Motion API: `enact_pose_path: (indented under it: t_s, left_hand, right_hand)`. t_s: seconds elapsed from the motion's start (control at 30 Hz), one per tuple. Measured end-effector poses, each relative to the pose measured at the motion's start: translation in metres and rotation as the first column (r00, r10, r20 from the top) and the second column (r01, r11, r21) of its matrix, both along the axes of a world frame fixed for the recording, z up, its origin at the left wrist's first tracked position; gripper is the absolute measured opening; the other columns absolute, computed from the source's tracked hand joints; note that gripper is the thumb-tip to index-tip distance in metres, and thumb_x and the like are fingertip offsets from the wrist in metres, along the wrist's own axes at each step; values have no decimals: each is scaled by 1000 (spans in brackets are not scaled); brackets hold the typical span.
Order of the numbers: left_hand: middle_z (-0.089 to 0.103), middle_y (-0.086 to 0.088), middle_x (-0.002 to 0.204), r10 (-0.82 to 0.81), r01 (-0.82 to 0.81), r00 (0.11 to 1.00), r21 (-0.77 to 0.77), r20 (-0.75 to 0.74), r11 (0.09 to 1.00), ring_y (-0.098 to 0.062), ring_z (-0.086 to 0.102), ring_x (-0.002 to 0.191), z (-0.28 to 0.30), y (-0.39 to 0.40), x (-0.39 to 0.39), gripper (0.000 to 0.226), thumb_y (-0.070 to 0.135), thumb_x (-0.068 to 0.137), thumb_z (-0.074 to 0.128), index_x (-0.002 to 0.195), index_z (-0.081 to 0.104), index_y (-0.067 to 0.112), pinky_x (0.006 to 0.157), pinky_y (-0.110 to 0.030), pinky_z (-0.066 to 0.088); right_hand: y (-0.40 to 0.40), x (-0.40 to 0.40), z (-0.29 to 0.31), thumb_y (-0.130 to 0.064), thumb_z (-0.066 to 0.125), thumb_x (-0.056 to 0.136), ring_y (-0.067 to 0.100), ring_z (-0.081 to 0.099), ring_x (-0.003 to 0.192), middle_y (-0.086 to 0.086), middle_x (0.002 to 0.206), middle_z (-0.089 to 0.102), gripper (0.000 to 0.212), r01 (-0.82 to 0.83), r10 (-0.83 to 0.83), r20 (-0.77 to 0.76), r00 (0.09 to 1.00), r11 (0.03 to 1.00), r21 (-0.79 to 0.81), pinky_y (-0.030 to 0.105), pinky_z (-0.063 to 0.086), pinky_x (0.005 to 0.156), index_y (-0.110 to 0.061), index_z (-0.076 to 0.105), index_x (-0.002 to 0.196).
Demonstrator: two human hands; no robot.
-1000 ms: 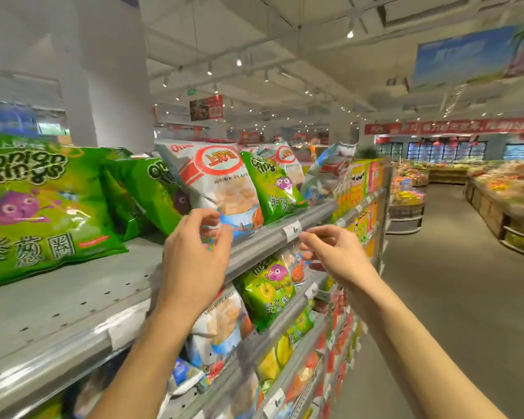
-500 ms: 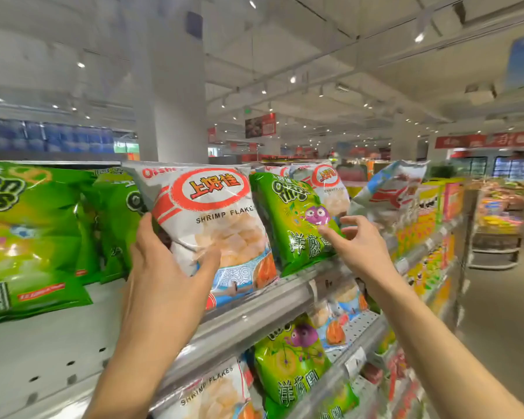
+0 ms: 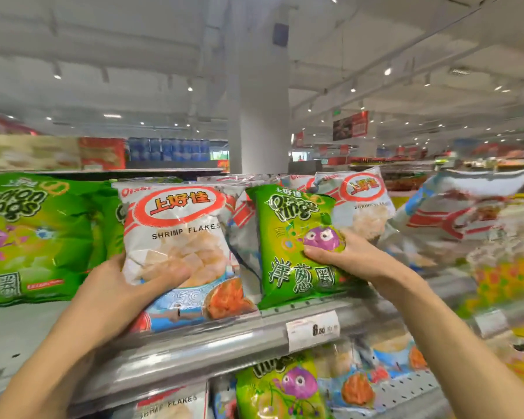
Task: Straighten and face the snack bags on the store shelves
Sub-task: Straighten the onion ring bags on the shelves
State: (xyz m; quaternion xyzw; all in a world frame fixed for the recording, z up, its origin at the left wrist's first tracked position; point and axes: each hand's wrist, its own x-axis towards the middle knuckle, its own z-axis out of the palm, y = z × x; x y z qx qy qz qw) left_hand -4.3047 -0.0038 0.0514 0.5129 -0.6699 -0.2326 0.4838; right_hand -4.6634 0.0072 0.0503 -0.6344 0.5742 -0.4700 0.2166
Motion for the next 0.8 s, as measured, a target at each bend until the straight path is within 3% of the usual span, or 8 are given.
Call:
enact_pose_path:
  t_s: [0.13, 0.3, 0.43, 0.57, 0.6, 0.7, 0.8]
  left_hand:
    - [75, 12, 68, 43, -43, 999, 81, 3, 996, -9, 70, 71, 1, 0, 0, 37, 55, 57, 86, 73, 78, 22, 68, -28, 52]
    - [78, -1, 84, 8, 14, 991, 161, -135, 987, -23, 75, 84, 4, 6, 1, 50, 48, 47, 86, 83, 81, 13, 90, -42, 56]
    - [78, -5, 88, -47, 86, 966, 145, -254, 986, -21, 76, 81, 5, 10, -2, 48, 36, 52, 88, 91, 78, 10, 75, -33, 57]
    - [78, -1, 86, -52, 73, 926, 42, -375, 996, -12, 75, 73, 7, 11, -8, 36, 27, 64, 87, 93, 76, 9, 52, -15, 52]
    - [78, 1, 84, -45, 55, 917, 15, -396, 998, -9, 74, 70, 9, 11, -12, 32, 26, 66, 87, 92, 76, 10, 49, -12, 50]
    - [77, 11, 79, -27, 1, 901, -60, -434, 998, 1, 71, 65, 15, 10, -27, 24, 24, 71, 86, 90, 75, 14, 47, -9, 47]
    - [74, 21, 75, -35, -30, 885, -132, -464, 991, 8, 68, 64, 17, 8, -50, 22, 22, 74, 85, 93, 74, 19, 49, -8, 47]
  right_hand:
    - [-4, -2, 1, -53, 85, 61, 17, 73, 106, -5, 106, 79, 58, -64, 60, 65, 996, 997, 51, 42, 55, 102, -22, 78, 109]
    - [-2, 2, 1, -57, 88, 53, 12, 75, 97, -9, 95, 80, 51, -60, 57, 69, 996, 998, 35, 42, 55, 101, -29, 82, 95]
    - [2, 9, 2, -33, 92, 67, 16, 76, 97, -5, 95, 80, 38, -32, 39, 135, 990, 998, -53, 40, 58, 95, -20, 79, 101]
    - [13, 7, 16, -29, 94, 68, 2, 74, 84, -16, 85, 79, 35, 41, -18, 100, 995, 971, -234, 14, 53, 69, -24, 74, 96]
    - [19, 4, 20, -33, 94, 66, -1, 73, 84, -17, 86, 78, 40, 84, -61, 87, 994, 956, -283, 14, 53, 72, -26, 72, 99]
    - [42, -5, 30, -54, 91, 55, 11, 71, 100, -9, 106, 76, 76, 173, -174, 29, 984, 924, -342, 38, 55, 96, -24, 66, 120]
    - [69, -15, 27, -62, 89, 49, 9, 72, 99, -12, 105, 77, 80, 122, -128, 3, 992, 936, -331, 43, 56, 96, -28, 67, 118]
